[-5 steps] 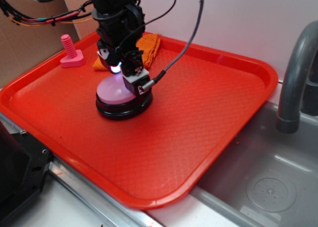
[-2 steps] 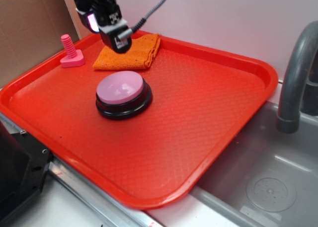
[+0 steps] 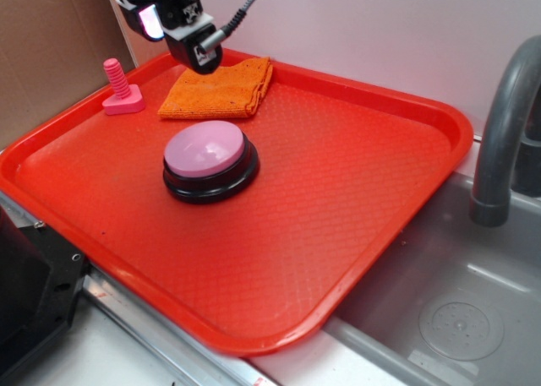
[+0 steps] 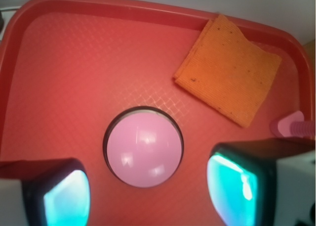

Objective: Push the pink button.

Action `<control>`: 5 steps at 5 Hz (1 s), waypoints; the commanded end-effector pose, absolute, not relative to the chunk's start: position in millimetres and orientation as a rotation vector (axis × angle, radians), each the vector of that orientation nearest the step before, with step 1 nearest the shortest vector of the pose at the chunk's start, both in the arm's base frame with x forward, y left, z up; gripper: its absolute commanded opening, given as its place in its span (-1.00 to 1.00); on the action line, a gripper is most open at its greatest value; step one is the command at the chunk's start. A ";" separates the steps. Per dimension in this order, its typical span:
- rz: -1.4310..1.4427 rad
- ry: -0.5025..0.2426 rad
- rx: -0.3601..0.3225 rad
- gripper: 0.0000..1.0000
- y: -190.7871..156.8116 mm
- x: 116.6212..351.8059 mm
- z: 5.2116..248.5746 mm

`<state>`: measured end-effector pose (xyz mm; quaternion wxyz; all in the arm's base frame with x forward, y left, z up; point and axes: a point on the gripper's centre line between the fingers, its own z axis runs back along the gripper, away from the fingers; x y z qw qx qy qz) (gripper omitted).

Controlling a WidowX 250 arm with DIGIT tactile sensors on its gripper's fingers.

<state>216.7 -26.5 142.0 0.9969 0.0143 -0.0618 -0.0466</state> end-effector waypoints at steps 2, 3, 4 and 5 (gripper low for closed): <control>-0.055 -0.186 0.016 1.00 -21.9 220.9 167.3; -0.051 -0.179 0.015 1.00 -22.3 219.6 169.3; -0.013 -0.193 -0.005 1.00 -24.3 220.4 174.3; -0.006 -0.191 -0.005 1.00 -25.6 221.1 176.8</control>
